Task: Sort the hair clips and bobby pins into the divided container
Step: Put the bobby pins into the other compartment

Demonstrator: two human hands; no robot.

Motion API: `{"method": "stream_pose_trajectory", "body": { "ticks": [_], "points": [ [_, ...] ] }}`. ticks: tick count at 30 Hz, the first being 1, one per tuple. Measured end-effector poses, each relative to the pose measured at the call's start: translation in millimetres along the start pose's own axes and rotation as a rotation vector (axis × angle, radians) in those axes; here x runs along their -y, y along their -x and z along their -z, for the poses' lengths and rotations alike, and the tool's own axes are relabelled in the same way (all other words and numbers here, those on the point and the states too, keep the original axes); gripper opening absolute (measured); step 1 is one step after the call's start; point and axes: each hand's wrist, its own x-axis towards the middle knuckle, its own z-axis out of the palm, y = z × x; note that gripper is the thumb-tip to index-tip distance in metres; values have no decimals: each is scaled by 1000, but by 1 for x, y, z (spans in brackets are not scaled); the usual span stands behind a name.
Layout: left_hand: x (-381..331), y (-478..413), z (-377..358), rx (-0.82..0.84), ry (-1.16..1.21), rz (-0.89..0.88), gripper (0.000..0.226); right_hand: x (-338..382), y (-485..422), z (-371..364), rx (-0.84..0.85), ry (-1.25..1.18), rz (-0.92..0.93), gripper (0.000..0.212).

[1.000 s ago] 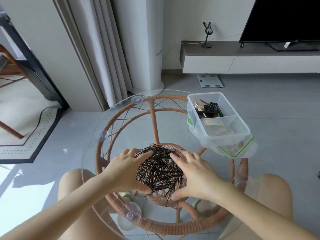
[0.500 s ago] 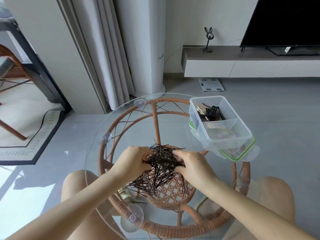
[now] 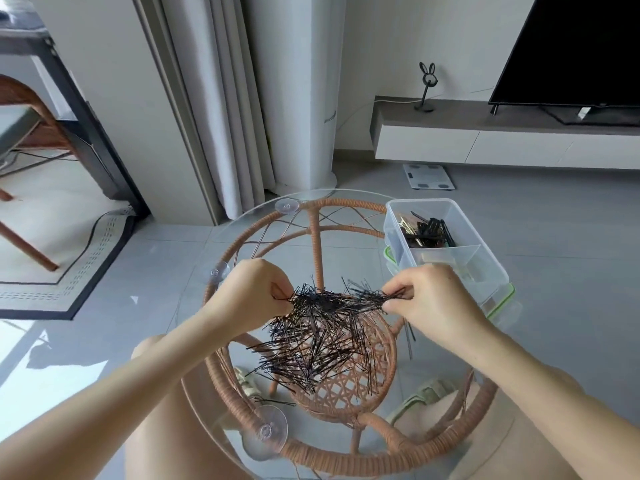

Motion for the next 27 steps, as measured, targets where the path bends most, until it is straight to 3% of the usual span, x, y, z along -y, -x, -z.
{"method": "stream_pose_trajectory", "body": {
  "ticks": [14,18,22,27],
  "points": [
    [-9,-3,22,-27,21,-17,14,-36,-34,86,-69,-309,-96,19],
    [-13,-4,27,-18,17,-10,15,-69,-51,98,-25,-9,-60,16],
    [-21,-4,29,-2,13,-19,15,-88,-66,78,217,246,-5,13],
    [-36,-9,30,5,23,-25,14,-93,-80,49,349,259,76,17]
  ]
}}
